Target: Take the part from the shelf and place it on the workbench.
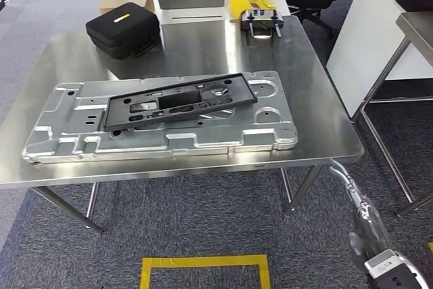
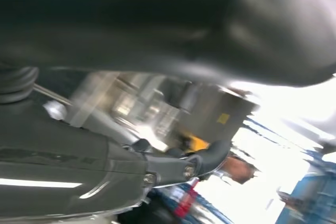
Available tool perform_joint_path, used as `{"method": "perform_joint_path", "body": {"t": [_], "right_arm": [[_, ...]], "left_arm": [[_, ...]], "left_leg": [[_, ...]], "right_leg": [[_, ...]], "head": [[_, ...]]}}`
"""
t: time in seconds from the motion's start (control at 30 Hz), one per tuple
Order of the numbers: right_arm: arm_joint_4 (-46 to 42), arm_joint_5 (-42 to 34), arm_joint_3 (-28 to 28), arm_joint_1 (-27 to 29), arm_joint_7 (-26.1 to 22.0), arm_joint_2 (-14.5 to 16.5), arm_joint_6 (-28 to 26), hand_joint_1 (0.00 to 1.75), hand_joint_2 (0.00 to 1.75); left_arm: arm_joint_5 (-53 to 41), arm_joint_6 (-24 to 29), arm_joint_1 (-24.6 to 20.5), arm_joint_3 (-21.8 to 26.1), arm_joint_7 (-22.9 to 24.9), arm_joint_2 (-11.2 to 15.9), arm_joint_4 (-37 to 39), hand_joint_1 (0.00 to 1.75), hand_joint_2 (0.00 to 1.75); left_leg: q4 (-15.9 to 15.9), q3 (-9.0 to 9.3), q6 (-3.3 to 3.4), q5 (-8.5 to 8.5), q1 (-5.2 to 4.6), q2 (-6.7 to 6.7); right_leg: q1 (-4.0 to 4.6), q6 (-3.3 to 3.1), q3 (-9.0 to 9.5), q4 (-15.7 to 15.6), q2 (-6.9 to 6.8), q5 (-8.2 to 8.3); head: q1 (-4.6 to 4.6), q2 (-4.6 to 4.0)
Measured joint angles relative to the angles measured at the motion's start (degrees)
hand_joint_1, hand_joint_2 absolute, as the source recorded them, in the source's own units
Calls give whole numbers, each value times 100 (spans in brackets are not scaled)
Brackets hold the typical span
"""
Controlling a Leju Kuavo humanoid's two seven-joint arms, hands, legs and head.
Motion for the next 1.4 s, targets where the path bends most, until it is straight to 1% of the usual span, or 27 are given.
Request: {"method": "perform_joint_path", "body": {"t": [0.07, 0.1, 0.13, 0.17, 0.23, 0.3, 0.33, 0.4, 0.43, 0.5, 0.57, 0.6, 0.63, 0.67, 0.73, 0.8, 0.83, 0.9, 0.93, 1.0, 1.07, 1.1, 1.17, 1.23, 1.3, 1.33, 1.4], "right_arm": [[96, -4, -51, 178, -15, 175, 77, 0, 0], [148, -8, -82, 234, -2, 251, 132, 0, 0], [209, -9, -127, 271, 45, 335, 213, 0, 0], [282, -3, -185, 293, 110, 426, 314, 0, 0], [542, 95, -395, 306, 228, 674, 590, 0, 0], [911, 307, -675, 285, 211, 939, 869, 0, 0], [1109, 440, -824, 254, 189, 1060, 990, 0, 0], [1616, 778, -1186, 139, 178, 1293, 1206, 0, 0], [1933, 997, -1401, 60, 156, 1395, 1283, 0, 0], [2682, 1459, -1879, -128, 22, 1556, 1363, 0, 0], [3357, 1763, -2302, -291, -144, 1662, 1381, 0, 0], [3612, 1850, -2458, -353, -188, 1702, 1385, 0, 0], [3852, 1951, -2599, -415, -202, 1738, 1385, 0, 0], [4095, 2084, -2734, -499, -191, 1766, 1375, 0, 0], [4711, 2451, -3056, -727, -209, 1788, 1268, 0, 0], [5521, 2839, -3405, -1000, -380, 1737, 1008, 0, 0], [5938, 2994, -3569, -1124, -458, 1691, 866, 0, 0], [6773, 3204, -3874, -1330, -440, 1600, 616, 0, 0], [7153, 3276, -4007, -1412, -358, 1554, 507, 0, 0], [7869, 3381, -4236, -1559, -150, 1475, 295, 0, 0], [8446, 3430, -4430, -1676, 88, 1408, 150, 0, 0], [8677, 3440, -4517, -1728, 203, 1385, 114, 0, 0], [9052, 3446, -4674, -1817, 379, 1350, 87, 0, 0], [9311, 3458, -4787, -1896, 516, 1330, 81, 0, 0], [9499, 3479, -4864, -1963, 686, 1314, 66, 0, 0], [9577, 3494, -4899, -1989, 791, 1307, 48, 0, 0], [9706, 3527, -4966, -2014, 1013, 1288, -5, 0, 0]], "left_arm": [[6, 12, 6, 25, 13, -1, 0, 0, 0], [8, 19, 9, 30, 20, 0, 0, 0, 0], [10, 23, 11, 36, 25, 1, 0, 0, 0], [11, 27, 10, 42, 29, 1, 0, 0, 0], [21, 34, -3, 58, 28, 1, 0, 0, 0], [33, 41, -19, 73, 24, 0, 0, 0, 0], [34, 43, -22, 79, 22, -1, 0, 0, 0], [33, 44, -12, 97, 17, -6, 0, 0, 0], [30, 47, -8, 113, 16, -10, 0, 0, 0], [14, 51, -5, 146, 16, -19, 0, 0, 0], [-3, 54, 1, 163, 16, -24, 0, 0, 0], [-9, 54, 4, 166, 16, -25, 0, 0, 0], [-10, 54, 4, 168, 16, -26, 0, 0, 0], [-13, 54, 2, 169, 16, -26, 0, 0, 0], [-21, 54, -13, 170, 16, -27, 0, 0, 0], [-40, 54, -29, 171, 13, -31, 0, 0, 0], [-54, 53, -32, 171, 14, -32, 0, 0, 0], [-89, 50, -26, 172, 23, -26, 0, 0, 0], [-105, 48, -19, 172, 32, -21, 0, 0, 0], [-126, 47, -5, 172, 44, -12, 0, 0, 0], [-137, 49, -2, 172, 55, -12, 0, 0, 0], [-146, 54, -4, 172, 61, -12, 0, 0, 0], [-169, 72, -6, 172, 75, -11, 0, 0, 0], [-185, 85, -21, 172, 78, -9, 0, 0, 0], [-200, 86, -49, 170, 76, -7, 0, 0, 0], [-208, 86, -60, 169, 77, -5, 0, 0, 0], [-223, 84, -52, 168, 81, -6, 1, 0, 0]], "left_leg": [[656, -90, -50, -402, 39, 0], [836, -61, -60, -420, 50, 0], [827, 54, -58, -314, 55, 0], [619, 258, -46, -143, 57, -1], [-239, 872, 3, 93, 48, -18], [-952, 1310, 59, 68, 27, -44], [-1095, 1371, 81, 37, 14, -51], [-1135, 1299, 154, 99, 14, -34], [-1140, 1239, 206, 160, 19, -17], [-1140, 1083, 296, 301, 13, 18], [-1110, 894, 337, 431, -28, 27], [-1082, 792, 347, 490, -48, 36], [-1046, 689, 351, 541, -65, 48], [-1001, 588, 349, 584, -77, 59], [-888, 412, 333, 647, -96, 74], [-789, 297, 294, 705, -110, 80], [-759, 255, 268, 744, -113, 84], [-732, 185, 208, 803, -114, 80], [-684, 146, 167, 719, -108, 63], [-328, 49, 75, 244, -62, 22], [339, -55, -2, -272, -1, 9], [614, -62, -26, -350, 23, 8], [701, 128, -50, -143, 59, 7], [76, 659, -31, 120, 68, 3], [-760, 1235, 24, 104, 52, -4], [-1010, 1384, 50, 52, 37, -6], [-1134, 1381, 122, 70, 23, 3]], "right_leg": [[6, -8, -162, 12, -13, 118], [8, -3, -244, 21, -16, 176], [9, 6, -325, 30, -15, 232], [9, 19, -397, 38, -12, 285], [17, 64, -505, 53, -5, 387], [28, 125, -569, 54, -7, 499], [31, 160, -594, 48, -9, 558], [24, 227, -640, 40, 5, 607], [22, 247, -674, 101, 16, 494], [19, 259, -793, 535, 37, -41], [23, 262, -914, 1257, 45, -528], [28, 262, -916, 1526, 49, -574], [33, 258, -844, 1634, 51, -485], [41, 247, -679, 1537, 51, -315], [73, 192, -94, 829, 52, -77], [110, 127, 414, 68, 50, -130], [125, 108, 521, -130, 49, -177], [113, 49, 474, -218, 38, -157], [96, 5, 419, -229, 28, -112], [72, -72, 273, -231, 4, 12], [72, -87, 86, -201, -4, 140], [71, -81, -20, -174, -8, 202], [68, -55, -239, -100, -15, 310], [69, -16, -429, -19, -16, 403], [82, 41, -549, 37, -12, 504], [84, 75, -586, 47, -14, 564], [72, 149, -640, 45, -12, 664]], "head": [[-2, -1], [-2, -1], [-2, -1], [-2, 0], [-3, 0], [-2, 0], [-2, 0], [-2, 0], [3, 0], [12, -1], [17, -2], [17, -1], [17, -1], [17, -1], [18, -1], [16, -1], [15, 0], [14, -1], [12, 0], [4, 0], [1, -1], [0, -2], [0, -1], [0, -1], [1, -1], [2, 0], [4, 0]]}}
